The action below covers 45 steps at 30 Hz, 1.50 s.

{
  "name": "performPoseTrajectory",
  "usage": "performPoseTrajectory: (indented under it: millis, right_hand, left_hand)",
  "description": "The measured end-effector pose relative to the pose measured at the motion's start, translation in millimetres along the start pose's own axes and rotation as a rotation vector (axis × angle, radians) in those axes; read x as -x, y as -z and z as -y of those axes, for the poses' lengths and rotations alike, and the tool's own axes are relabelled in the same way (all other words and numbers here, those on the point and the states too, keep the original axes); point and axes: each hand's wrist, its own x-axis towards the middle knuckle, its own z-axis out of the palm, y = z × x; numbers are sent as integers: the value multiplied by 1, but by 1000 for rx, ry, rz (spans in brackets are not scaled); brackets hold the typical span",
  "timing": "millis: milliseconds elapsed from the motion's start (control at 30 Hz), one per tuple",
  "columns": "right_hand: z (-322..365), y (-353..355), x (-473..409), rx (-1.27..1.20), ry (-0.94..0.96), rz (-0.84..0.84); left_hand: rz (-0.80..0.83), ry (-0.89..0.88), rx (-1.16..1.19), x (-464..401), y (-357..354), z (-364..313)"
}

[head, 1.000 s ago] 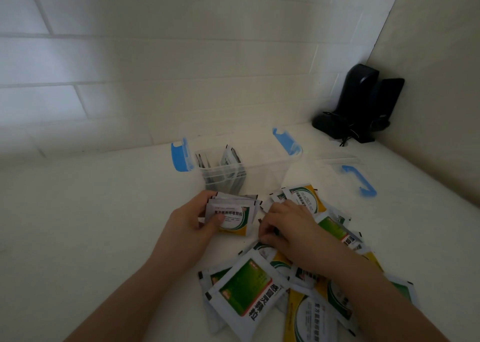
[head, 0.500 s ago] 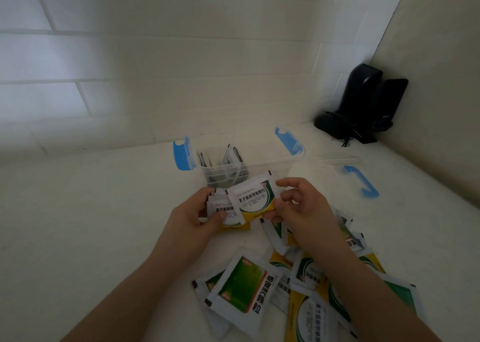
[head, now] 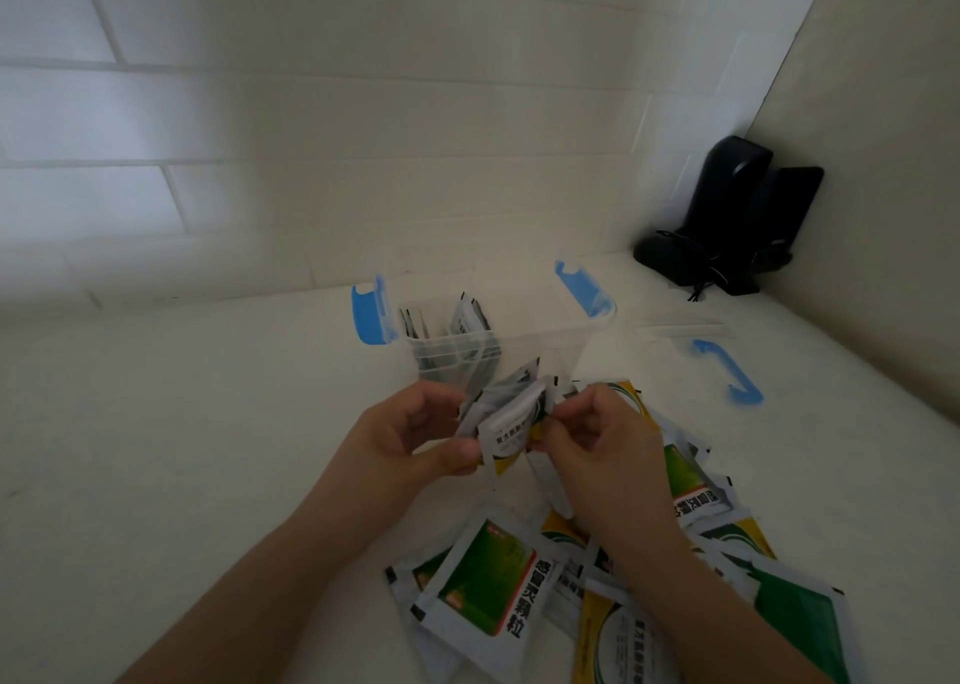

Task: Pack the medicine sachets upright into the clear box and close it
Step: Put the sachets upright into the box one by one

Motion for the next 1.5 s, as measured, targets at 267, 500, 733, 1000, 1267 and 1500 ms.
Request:
performPoseTrajectory:
  millis: [267,500,733,1000,1267,1500]
  right_hand:
    - [-1,-4,5,206,64,193]
    - [1,-9,6,96,21,203]
    - [4,-8,6,103,50,349]
    - [-3,-13,9,214,150,390]
    - [18,4,8,174,230,341]
    - [74,42,-32,144,318,96]
  left_hand:
    - [-40,-49,-233,-1,-1,8]
    - [-109,-133,-308,-3,3,9]
    - [-60,-67,-413,-1,-1,14]
    - [2,-84,-730,2,-10,26]
    - [-85,-204,-737,5,-12,-4]
    - [-45,-516,-791,-57,-5,-87]
